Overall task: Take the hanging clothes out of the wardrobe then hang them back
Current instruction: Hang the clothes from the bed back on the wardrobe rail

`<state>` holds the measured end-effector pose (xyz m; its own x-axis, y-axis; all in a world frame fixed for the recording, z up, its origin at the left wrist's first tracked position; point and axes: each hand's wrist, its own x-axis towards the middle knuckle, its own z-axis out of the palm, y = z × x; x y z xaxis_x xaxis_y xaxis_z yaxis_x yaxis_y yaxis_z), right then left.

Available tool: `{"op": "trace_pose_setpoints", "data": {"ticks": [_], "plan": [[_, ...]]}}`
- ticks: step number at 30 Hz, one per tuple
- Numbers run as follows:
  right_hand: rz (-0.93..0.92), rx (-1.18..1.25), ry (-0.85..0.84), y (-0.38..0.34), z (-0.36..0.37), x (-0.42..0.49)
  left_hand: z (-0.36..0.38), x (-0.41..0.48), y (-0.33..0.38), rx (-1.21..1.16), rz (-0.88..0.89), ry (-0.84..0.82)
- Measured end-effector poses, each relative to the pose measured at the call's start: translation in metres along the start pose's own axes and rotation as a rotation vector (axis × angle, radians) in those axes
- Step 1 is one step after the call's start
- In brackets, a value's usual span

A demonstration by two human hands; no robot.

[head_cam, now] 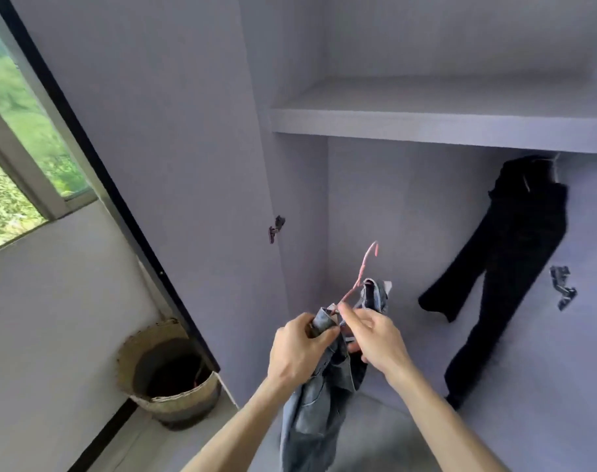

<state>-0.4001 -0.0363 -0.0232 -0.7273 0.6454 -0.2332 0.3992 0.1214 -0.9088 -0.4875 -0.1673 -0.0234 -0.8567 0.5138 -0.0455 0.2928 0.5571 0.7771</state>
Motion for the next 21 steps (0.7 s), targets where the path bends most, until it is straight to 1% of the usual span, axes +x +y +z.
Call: {"op": "trace_pose_setpoints", "data": {"ticks": [5, 6, 9, 10, 11, 14, 18, 21], "plan": [[0.022, 0.010, 0.114, 0.023, 0.006, 0.021, 0.031, -0.007, -0.008, -0.008, 0.065, -0.213], [0.025, -0.001, 0.123, 0.027, 0.004, 0.023, 0.028, -0.003, -0.010, 0.016, 0.095, -0.301], [0.048, -0.072, 0.094, 0.039, -0.004, 0.028, 0.006, 0.024, -0.010, 0.137, 0.152, -0.670], [0.044, -0.103, 0.076, 0.044, -0.005, 0.028, -0.002, 0.036, -0.009, 0.142, 0.160, -0.727], [0.034, -0.137, 0.060, 0.048, -0.004, 0.026, -0.009, 0.048, -0.007, 0.132, 0.170, -0.717], [-0.014, -0.213, 0.017, 0.051, -0.002, 0.018, -0.019, 0.082, 0.011, 0.049, 0.185, -0.563], [-0.071, -0.339, -0.015, 0.045, -0.008, 0.016, -0.015, 0.104, 0.053, -0.259, 0.061, -0.613], [-0.072, -0.330, 0.026, 0.039, -0.021, 0.019, -0.006, 0.108, 0.073, -0.440, 0.022, -0.597]]}}
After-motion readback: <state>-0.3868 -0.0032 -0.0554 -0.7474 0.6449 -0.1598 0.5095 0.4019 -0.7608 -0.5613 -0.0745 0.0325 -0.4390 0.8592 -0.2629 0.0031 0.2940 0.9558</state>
